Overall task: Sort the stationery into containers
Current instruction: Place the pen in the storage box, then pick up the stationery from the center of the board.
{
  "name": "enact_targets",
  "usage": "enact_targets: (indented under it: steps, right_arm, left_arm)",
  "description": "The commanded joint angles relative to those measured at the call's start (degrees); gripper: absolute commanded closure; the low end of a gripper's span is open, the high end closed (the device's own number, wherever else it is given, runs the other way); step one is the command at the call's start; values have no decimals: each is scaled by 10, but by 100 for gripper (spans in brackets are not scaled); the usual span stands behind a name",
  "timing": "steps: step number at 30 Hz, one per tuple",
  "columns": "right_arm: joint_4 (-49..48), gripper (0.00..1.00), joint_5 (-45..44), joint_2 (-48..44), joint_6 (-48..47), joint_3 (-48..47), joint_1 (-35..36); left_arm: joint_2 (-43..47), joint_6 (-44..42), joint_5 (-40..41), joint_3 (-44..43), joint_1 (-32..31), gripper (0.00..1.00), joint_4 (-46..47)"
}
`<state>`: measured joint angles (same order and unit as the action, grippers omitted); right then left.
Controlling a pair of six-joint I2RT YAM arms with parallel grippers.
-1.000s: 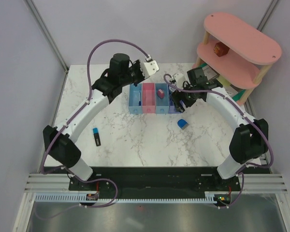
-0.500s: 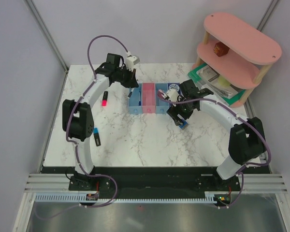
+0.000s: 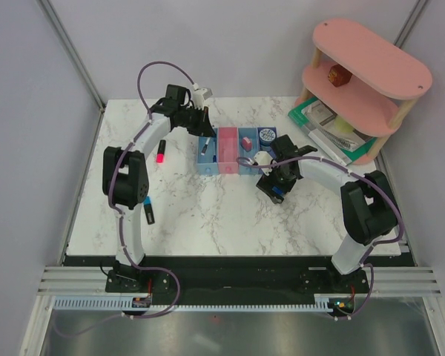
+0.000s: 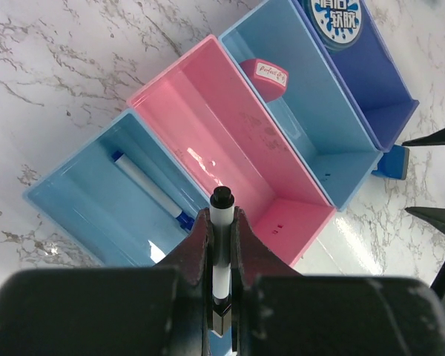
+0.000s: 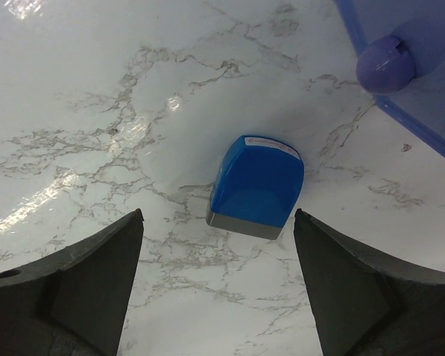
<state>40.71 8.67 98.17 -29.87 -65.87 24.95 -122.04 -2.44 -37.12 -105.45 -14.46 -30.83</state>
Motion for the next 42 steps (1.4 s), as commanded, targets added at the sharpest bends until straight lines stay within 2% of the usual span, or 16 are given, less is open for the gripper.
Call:
enact_targets:
  steps: [1, 16, 22, 23, 24, 25, 27, 29, 32, 35, 42]
  right_arm:
    - [-39, 11, -23, 5, -13, 17, -2]
    - [-63, 12, -35, 40, -5, -1, -10]
    - [-60, 28, -44, 36, -5, 7, -17]
    - [-59, 31, -44, 33, -5, 7, -18]
    - [-59, 40, -45, 32, -4, 7, -19]
    - [-58, 43, -45, 29, -3, 5, -19]
    - [-55, 49, -47, 21, -1, 0, -20]
    - [-47, 51, -45, 11, 2, -8, -19]
    - [-33, 52, -41, -9, 5, -22, -20]
    - [-20, 53, -38, -33, 7, -36, -19]
    - [14, 54, -30, -96, 10, -80, -12]
  left_arm:
    - [-12, 43, -15, -22, 1, 98, 19]
    - [-59, 31, -8, -32, 12, 98, 23]
    - [-69, 28, -15, -34, 15, 98, 24]
    - [-72, 28, -18, -34, 15, 96, 24]
    - [-73, 29, -18, -34, 16, 94, 24]
    - [-75, 29, -19, -34, 16, 91, 24]
    - [-74, 28, -22, -33, 17, 74, 24]
    - [-73, 28, -22, -31, 18, 61, 23]
    - [-70, 29, -23, -31, 21, 50, 23]
    - [-63, 29, -27, -32, 22, 45, 24]
    - [-6, 23, -52, -33, 26, 44, 11]
